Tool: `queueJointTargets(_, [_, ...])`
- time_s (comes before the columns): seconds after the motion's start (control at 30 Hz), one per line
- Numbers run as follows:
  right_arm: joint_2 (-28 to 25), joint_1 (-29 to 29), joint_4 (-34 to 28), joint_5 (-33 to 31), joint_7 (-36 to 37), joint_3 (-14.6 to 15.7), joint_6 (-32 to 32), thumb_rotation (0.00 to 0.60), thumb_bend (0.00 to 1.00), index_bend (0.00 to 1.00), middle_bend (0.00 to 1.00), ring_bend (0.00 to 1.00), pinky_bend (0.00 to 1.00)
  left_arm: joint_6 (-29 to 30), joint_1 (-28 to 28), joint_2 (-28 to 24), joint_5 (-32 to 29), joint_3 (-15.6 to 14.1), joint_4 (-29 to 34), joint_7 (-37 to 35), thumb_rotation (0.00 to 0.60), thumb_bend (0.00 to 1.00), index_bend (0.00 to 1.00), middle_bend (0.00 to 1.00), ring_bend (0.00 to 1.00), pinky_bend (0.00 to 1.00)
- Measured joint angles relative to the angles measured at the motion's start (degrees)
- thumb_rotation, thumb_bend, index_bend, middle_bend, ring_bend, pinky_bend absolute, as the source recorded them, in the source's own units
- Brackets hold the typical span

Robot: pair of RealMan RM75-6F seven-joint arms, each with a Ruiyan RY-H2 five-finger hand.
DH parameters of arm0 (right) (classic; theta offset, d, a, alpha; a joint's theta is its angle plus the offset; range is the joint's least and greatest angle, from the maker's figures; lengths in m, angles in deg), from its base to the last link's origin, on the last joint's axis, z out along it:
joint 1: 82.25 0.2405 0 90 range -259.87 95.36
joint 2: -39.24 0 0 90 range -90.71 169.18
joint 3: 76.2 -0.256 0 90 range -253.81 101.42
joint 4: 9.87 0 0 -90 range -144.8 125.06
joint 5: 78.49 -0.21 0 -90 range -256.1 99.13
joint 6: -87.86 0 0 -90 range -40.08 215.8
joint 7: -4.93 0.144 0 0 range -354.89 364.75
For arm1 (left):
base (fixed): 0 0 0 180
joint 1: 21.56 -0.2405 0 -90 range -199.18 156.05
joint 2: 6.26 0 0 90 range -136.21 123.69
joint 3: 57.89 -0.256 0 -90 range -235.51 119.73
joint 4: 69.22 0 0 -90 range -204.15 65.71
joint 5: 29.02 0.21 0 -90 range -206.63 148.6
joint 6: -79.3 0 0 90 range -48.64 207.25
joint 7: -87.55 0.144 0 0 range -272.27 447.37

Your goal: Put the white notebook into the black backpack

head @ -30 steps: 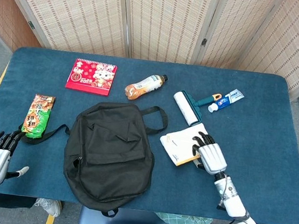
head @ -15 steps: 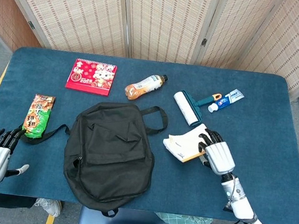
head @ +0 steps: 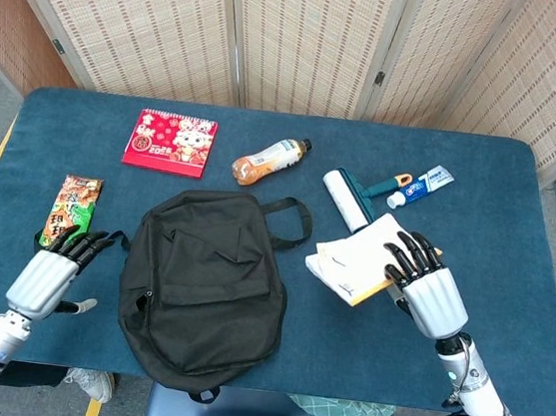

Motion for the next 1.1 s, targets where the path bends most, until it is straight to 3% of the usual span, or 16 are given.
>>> queueJointTargets(0.37, [-9.1, 0.0, -13.0, 4.1, -6.7, -0.7, -1.4, 0.600, 0.61, 0.63, 0.34, 0.19, 0.22, -9.1, 6.7, -0.7, 6.6, -4.3, 4.1, 1.9, 0.600, 0.09, 0.19, 0.15, 0.17, 0.11])
queueJointTargets(0.63, [-10.8, -1.3, -14.1, 5.1, -7.9, -0.4, -1.5, 0.600, 0.61, 0.63, 0.34, 0.19, 0.22, -13.3, 9.9, 2.5, 8.5, -6.1, 3.9, 2.2, 0.600, 0.09, 0.20, 0.15, 0.16, 0.11])
queueJointTargets(1.1, [-10.0, -1.9, -13.0, 5.2, -7.2, -0.2, -0.4, 0.600, 0.61, 0.63, 0.34, 0.19, 0.22, -17.3, 12.1, 10.7, 6.4, -7.0, 0.1, 10.5, 0.600, 0.10, 0.23, 0.15, 0.16, 0.11])
